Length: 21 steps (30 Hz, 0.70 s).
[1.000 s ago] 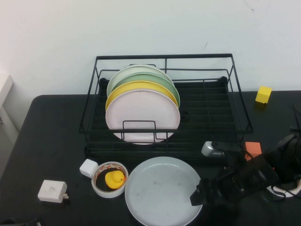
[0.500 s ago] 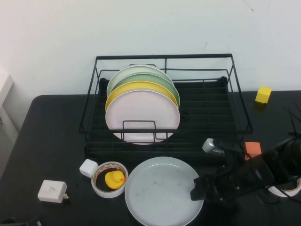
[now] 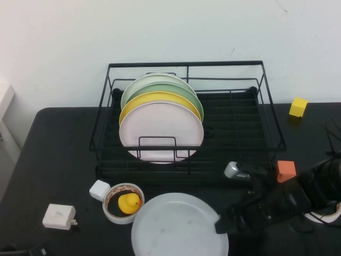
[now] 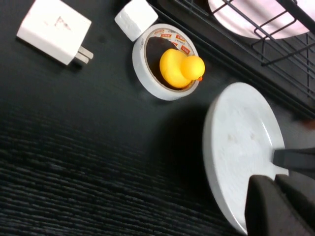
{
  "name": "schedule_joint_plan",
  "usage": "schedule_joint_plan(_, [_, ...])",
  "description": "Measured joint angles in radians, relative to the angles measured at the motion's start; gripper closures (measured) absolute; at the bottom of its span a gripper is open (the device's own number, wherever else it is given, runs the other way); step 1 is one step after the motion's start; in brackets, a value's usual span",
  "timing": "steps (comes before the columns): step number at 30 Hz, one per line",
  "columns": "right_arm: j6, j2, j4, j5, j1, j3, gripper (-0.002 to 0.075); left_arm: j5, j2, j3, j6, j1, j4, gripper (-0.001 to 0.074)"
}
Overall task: Place plate on rack
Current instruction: Pick up the plate from the table, then hand over the plate
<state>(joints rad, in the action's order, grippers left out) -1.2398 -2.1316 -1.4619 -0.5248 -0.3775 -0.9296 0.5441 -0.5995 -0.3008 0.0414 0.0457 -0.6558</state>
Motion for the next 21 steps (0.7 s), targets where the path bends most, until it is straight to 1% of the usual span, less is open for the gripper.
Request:
schedule_joint_plan(2, [-0.024, 0.007, 0.0, -0.053, 0.0, 0.0, 0.0715, -0.002, 0.0, 0.0, -0.002, 0.0, -0.004, 0.0729])
schedule_joint_plan(3, [-0.037, 0.017, 0.005, -0.08, 0.0, 0.0, 0.0715, -0.002, 0.0, 0.0, -0.004, 0.0, -0.014, 0.0714])
schedule_joint_plan(4, [-0.048, 0.033, 0.009, -0.103, -0.002, 0.0, 0.0715, 0.003, 0.0, 0.0, -0.004, 0.0, -0.032, 0.0694])
schedule_joint_plan(5, [-0.057, 0.055, 0.019, -0.118, -0.008, 0.0, 0.0715, 0.01, 0.0, 0.0, -0.006, 0.0, -0.065, 0.0655])
schedule_joint_plan(7, [-0.068, 0.105, 0.041, -0.125, -0.022, 0.0, 0.0715, 0.024, 0.0, 0.0, -0.023, 0.0, -0.158, 0.0545])
schedule_joint_plan(11, [-0.074, 0.225, 0.068, -0.134, -0.068, 0.0, 0.0715, 0.05, -0.001, 0.0, -0.175, 0.0, -0.4, 0.0204])
schedule_joint_plan(12, [-0.074, 0.256, 0.072, -0.136, -0.079, 0.0, 0.0715, 0.06, -0.001, 0.0, -0.224, 0.0, -0.45, 0.0147])
schedule_joint_plan(13, [-0.074, 0.286, 0.074, -0.139, -0.088, 0.0, 0.0715, 0.071, -0.001, 0.0, -0.259, 0.0, -0.488, 0.0116])
schedule_joint_plan(15, [-0.074, 0.345, 0.08, -0.14, -0.113, 0.0, 0.0715, 0.091, -0.001, 0.0, -0.327, 0.0, -0.533, 0.0073])
schedule_joint_plan(17, [-0.075, 0.397, 0.084, -0.138, -0.135, 0.0, 0.0715, 0.105, -0.001, 0.0, -0.362, 0.0, -0.549, 0.006])
schedule_joint_plan(19, [-0.081, 0.447, 0.086, -0.133, -0.159, 0.0, 0.0715, 0.113, -0.001, 0.0, -0.381, 0.0, -0.555, 0.0066])
schedule_joint_plan(21, [-0.094, 0.494, 0.088, -0.121, -0.18, 0.0, 0.0716, 0.118, -0.001, 0.0, -0.389, 0.0, -0.555, 0.009])
